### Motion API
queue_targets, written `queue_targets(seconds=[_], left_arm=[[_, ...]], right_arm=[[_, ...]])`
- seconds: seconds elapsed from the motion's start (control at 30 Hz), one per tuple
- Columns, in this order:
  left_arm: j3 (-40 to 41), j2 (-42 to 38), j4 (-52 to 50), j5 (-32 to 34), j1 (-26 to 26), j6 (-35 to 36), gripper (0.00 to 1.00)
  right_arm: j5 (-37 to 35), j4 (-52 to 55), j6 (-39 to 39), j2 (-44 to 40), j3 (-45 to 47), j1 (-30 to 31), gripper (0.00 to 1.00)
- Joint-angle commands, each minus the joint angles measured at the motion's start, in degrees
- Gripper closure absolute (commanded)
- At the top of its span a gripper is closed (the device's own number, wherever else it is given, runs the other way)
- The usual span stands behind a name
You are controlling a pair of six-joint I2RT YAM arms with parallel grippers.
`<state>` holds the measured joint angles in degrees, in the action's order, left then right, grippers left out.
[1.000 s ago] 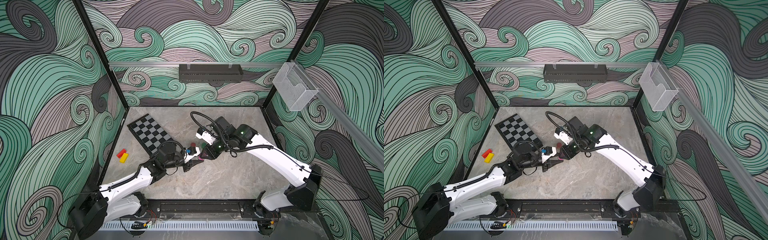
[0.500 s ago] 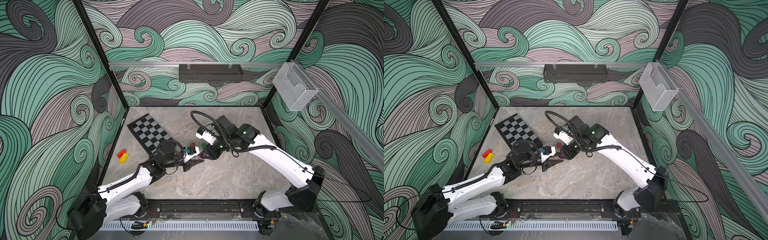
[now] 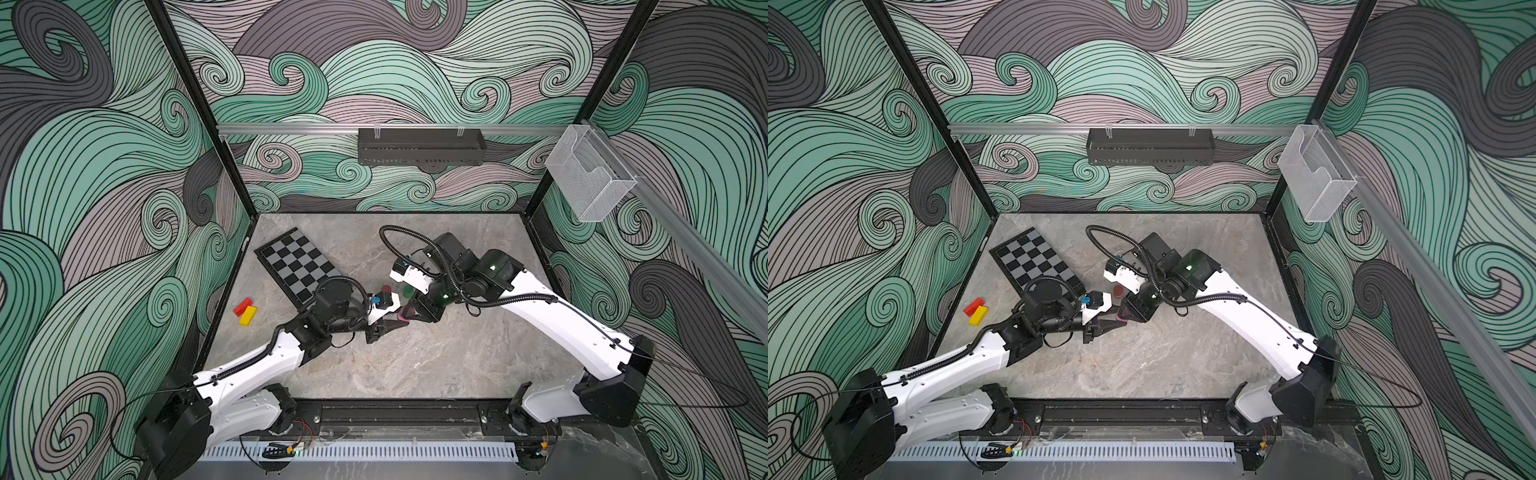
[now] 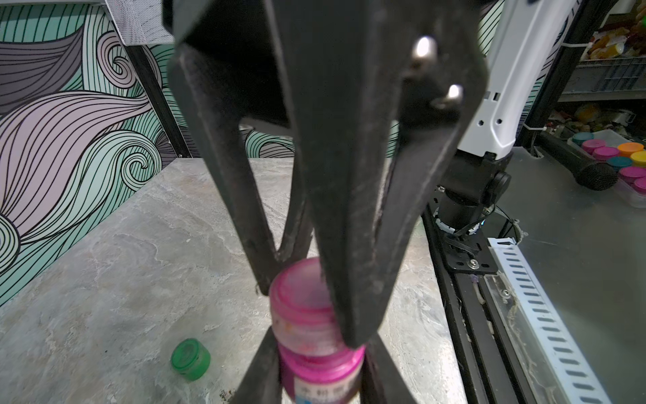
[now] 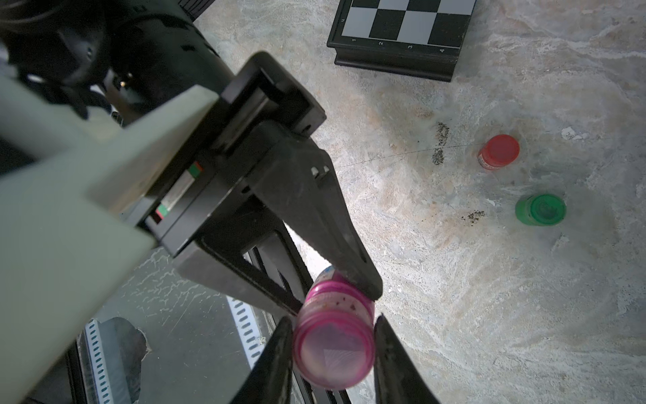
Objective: Close the paint jar lid
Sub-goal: Close the lid on the paint jar.
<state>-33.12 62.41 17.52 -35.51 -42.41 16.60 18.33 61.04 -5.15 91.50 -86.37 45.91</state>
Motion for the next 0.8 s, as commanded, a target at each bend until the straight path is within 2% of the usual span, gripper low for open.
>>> queue_targets(seconds=[0.0, 0.23, 0.43, 0.77], left_arm=[[-3.3, -0.2, 1.9, -3.1, -0.3, 1.7, 0.77], [-3.5, -0.1, 2.1, -3.3, -0.3, 1.7, 0.77], [-3.7, -0.4, 2.5, -2.9, -0.3, 1.6, 0.77], [-3.3, -1.2, 3.6, -0.1, -0.3, 1.7, 0.78]], right_arm=[[2.1, -5.3, -3.4, 1.8, 0.8, 1.8, 0.65], [-2.1, -5.5, -5.7, 2.3, 0.9, 3.1, 0.64], [-2.8, -5.7, -5.4, 2.5, 1.2, 3.6, 0.64], [-6.0, -7.5, 5.4, 2.8, 1.7, 3.7, 0.63]])
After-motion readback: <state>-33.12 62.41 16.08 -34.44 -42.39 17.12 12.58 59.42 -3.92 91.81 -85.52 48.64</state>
